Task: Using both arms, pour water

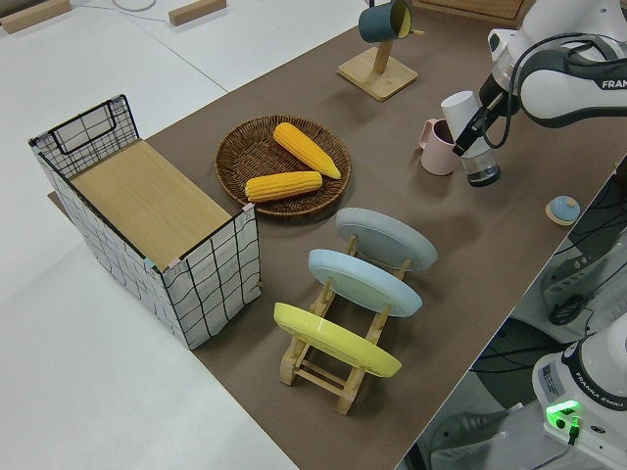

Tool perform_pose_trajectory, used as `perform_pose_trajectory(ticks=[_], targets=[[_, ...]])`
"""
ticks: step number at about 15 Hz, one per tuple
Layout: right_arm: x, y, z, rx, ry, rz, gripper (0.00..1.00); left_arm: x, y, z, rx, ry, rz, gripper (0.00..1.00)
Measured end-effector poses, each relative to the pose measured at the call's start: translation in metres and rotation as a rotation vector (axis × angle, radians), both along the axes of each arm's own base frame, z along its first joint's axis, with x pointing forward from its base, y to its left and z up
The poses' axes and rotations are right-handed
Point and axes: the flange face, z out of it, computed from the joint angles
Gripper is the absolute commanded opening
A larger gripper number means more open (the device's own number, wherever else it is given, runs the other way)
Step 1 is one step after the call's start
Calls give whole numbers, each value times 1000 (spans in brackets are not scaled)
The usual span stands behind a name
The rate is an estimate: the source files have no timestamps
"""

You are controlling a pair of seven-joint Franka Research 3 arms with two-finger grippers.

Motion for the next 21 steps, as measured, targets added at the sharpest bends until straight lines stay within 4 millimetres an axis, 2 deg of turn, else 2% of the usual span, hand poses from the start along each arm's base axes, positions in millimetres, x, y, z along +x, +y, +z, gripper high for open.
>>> perform_pose_trajectory(ticks=[4, 8, 11, 16, 21], targets=[[0, 0, 0, 0, 0, 0, 992, 19, 37, 10, 36, -103, 47, 0], [0, 0, 0, 0, 0, 0, 992, 39, 85, 30, 79, -226, 107, 0], [0, 0, 0, 0, 0, 0, 992, 58, 117, 67, 102, -307, 143, 0], [0, 0, 0, 0, 0, 0, 992, 98, 154, 137, 118, -434, 182, 0], [0, 0, 0, 0, 0, 0, 992, 147, 227, 187, 170, -519, 230, 0]])
